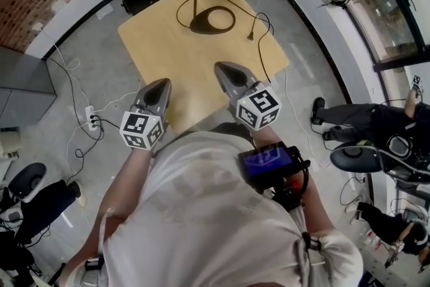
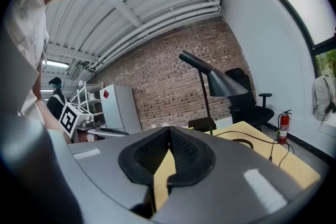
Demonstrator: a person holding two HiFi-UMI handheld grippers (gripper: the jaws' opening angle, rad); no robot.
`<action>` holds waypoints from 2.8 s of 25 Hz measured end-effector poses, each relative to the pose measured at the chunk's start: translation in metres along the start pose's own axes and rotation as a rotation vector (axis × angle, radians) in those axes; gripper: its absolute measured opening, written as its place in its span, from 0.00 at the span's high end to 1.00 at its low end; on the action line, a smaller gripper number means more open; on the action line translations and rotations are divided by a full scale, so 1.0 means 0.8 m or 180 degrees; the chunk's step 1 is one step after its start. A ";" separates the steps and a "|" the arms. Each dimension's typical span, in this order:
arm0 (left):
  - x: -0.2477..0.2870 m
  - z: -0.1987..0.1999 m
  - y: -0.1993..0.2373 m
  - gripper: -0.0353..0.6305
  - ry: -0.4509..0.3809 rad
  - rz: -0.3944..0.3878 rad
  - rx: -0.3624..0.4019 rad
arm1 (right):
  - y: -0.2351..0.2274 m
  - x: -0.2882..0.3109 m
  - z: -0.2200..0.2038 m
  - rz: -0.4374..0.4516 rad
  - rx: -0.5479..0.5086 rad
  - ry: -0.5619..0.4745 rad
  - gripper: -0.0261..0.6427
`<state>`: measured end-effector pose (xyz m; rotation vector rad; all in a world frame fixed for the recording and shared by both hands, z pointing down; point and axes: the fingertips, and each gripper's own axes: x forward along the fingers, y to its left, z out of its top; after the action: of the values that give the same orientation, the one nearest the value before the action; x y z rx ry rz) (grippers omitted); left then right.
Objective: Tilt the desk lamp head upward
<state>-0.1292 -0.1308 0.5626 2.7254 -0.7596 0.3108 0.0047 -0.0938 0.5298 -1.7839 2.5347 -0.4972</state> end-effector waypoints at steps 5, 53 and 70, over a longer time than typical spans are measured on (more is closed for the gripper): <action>-0.001 -0.001 0.011 0.94 0.0028 0.0089 -0.0046 | -0.006 0.009 -0.002 0.0040 0.0046 0.0008 0.94; 0.154 0.289 0.026 0.94 -0.0442 0.0837 0.0420 | -0.325 0.093 0.162 0.0168 0.0574 -0.0681 0.94; 0.179 0.389 0.052 0.62 -0.0446 0.0905 0.0510 | -0.353 0.115 0.177 0.0293 0.0847 -0.0699 0.91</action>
<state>0.0082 -0.3367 0.3218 2.8085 -1.2148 0.2523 0.2570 -0.3001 0.4841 -1.5309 2.2694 -0.5694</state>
